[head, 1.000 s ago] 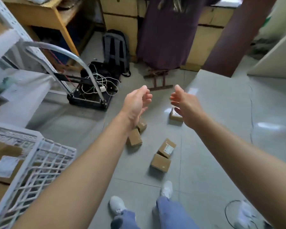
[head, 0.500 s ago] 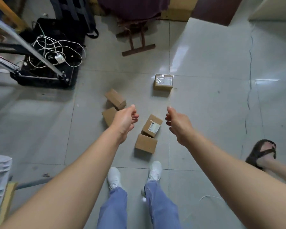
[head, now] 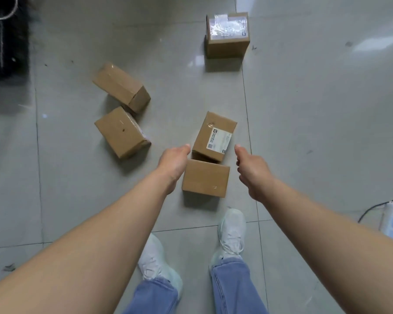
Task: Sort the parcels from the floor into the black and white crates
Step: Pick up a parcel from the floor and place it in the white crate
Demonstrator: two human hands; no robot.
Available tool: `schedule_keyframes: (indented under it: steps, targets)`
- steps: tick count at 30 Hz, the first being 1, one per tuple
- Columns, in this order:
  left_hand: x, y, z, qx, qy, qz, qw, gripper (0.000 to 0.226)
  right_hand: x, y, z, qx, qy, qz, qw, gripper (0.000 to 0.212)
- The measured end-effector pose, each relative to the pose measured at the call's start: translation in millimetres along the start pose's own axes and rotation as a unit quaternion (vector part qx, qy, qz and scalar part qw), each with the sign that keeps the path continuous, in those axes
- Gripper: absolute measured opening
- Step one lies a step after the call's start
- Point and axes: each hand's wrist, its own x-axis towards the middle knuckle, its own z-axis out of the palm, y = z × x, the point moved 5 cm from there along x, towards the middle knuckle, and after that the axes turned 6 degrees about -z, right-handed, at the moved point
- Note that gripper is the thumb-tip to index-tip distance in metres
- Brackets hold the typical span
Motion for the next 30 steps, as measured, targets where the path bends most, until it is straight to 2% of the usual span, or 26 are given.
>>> schedule_keyframes:
  steps: [4,8,10,13,16,21,26,30]
  targets:
    - [69,-39,21,0.021,0.016,-0.02,0.999,0.033,58,55,22,-0.025,0.009,0.036,0.999,0.042]
    - [111,-69,37,0.016,-0.022,-0.054,0.998,0.02,93,89,40,-0.011,-0.017,0.065,0.998,0.064]
    - [117,-77,42,-0.009,-0.059,-0.074,0.995,0.021,98,101,48,0.005,-0.042,0.082,0.996,0.064]
    - [107,-84,40,-0.024,-0.077,-0.09,0.993,0.024,86,103,51,0.024,-0.049,0.093,0.994,0.051]
    - [71,-79,30,-0.037,-0.089,-0.094,0.991,0.03,55,89,43,0.014,-0.056,0.094,0.994,0.061]
    - [-17,-27,-16,-0.106,-0.09,-0.094,0.986,0.032,-18,12,12,0.019,-0.058,0.061,0.996,0.061]
    - [-126,74,-85,-0.168,-0.069,0.002,0.983,0.034,-115,-116,-12,0.041,-0.054,-0.03,0.997,0.041]
    - [-229,140,-144,-0.2,-0.031,0.071,0.977,0.034,-206,-215,-27,0.057,-0.027,-0.124,0.99,0.039]
